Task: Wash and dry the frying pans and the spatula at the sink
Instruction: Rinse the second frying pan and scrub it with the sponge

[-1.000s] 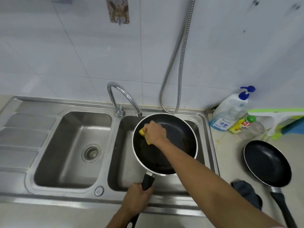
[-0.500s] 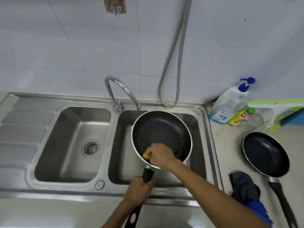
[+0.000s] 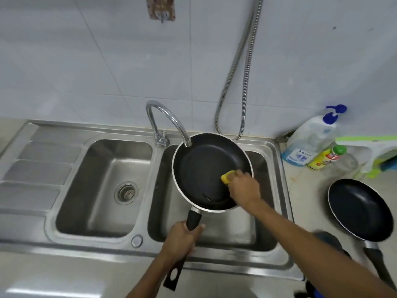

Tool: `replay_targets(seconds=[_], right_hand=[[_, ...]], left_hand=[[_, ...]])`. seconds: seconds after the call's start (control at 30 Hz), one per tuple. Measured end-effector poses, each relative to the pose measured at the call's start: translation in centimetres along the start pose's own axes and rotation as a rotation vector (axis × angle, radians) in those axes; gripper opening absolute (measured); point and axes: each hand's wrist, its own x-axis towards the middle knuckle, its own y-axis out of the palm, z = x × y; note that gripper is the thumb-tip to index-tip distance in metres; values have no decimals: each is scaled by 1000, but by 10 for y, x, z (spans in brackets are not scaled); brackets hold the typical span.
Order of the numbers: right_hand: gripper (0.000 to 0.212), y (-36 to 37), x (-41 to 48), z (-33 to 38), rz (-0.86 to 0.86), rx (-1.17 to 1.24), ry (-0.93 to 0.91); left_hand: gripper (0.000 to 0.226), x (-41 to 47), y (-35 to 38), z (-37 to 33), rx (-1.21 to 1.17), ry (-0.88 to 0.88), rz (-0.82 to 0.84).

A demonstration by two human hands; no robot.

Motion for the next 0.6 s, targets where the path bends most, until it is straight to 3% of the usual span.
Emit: replay_targets(seconds=[0.1,0.23,0.43,0.6], right_hand=[[21,0,-36,42,109,280,-100],[17,-11,7,89,74,318,-246],[33,-30,78,33,-6,36,-17],[37,0,8,-1,-57,-77,80]], left_hand=[[40,-2,6,1,59,-2,7],[41,-14,13,8,97,11,88],[44,-28,-1,21,62,20,68],[39,-22,-9,18,0,17,45]])
